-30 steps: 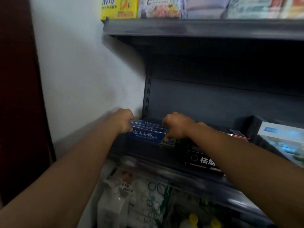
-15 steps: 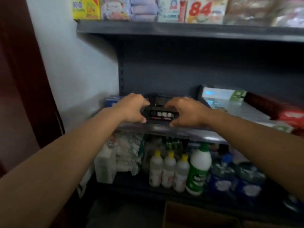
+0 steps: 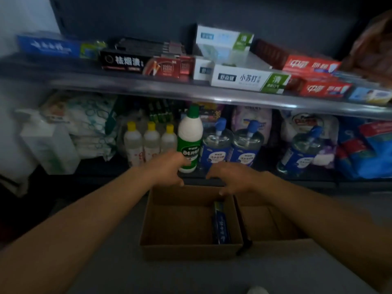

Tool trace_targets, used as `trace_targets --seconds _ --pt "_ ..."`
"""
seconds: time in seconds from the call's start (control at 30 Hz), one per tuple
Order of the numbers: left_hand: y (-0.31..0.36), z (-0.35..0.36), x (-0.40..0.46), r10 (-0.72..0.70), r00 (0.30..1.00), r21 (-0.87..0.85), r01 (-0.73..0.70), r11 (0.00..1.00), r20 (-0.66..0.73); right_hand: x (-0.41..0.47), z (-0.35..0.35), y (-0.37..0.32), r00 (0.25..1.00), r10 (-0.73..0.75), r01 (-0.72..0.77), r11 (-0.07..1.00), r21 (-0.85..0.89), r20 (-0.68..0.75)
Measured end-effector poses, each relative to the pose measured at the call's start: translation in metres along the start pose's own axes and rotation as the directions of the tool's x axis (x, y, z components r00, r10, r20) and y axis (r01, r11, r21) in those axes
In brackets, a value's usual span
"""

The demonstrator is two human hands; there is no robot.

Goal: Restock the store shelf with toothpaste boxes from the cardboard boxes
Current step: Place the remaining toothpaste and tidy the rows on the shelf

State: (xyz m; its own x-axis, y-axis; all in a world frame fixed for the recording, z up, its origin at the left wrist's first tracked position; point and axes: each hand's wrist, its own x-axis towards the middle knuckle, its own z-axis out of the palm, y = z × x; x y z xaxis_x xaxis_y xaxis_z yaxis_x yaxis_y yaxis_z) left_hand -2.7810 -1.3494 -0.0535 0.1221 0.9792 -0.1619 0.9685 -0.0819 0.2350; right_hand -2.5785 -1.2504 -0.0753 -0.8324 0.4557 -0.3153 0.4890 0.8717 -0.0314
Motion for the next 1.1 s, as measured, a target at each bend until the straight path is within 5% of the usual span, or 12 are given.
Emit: trace_targets --seconds 0.2,0.37,0.6,0.77,0.9,1.1 --pt "-0.003 0.089 0.048 0.045 0.973 -0.065 -0.031 0.997 0.228 0.022 0.085 0.045 0.982 -0.08 0.09 0.994 -0.055 0.168" --pt "-0.015 0.137 0.085 0.077 0.956 -0.128 -0.042 0.991 0.283 0.062 0.152 0.078 0.934 -0.208 0.236 0.97 -0.065 0.291" --pt "-0.034 0.182 0.114 0.057 0.923 -0.223 0.032 0.974 0.381 0.118 0.227 0.103 0.878 -0.199 0.27 0.957 -0.106 0.436" --pt "-0.037 0.208 0.119 0.043 0.914 -0.195 0.04 0.98 0.403 0.131 0.249 0.109 0.808 -0.274 0.491 0.803 -0.338 0.522" --pt "-0.042 0.218 0.121 0.003 0.91 -0.203 0.089 0.975 0.415 0.138 0.254 0.112 0.753 -0.28 0.504 0.828 -0.248 0.595" --pt "-0.05 0.208 0.119 -0.006 0.909 -0.218 0.107 0.97 0.417 0.14 0.244 0.109 0.787 -0.248 0.395 0.906 -0.153 0.565"
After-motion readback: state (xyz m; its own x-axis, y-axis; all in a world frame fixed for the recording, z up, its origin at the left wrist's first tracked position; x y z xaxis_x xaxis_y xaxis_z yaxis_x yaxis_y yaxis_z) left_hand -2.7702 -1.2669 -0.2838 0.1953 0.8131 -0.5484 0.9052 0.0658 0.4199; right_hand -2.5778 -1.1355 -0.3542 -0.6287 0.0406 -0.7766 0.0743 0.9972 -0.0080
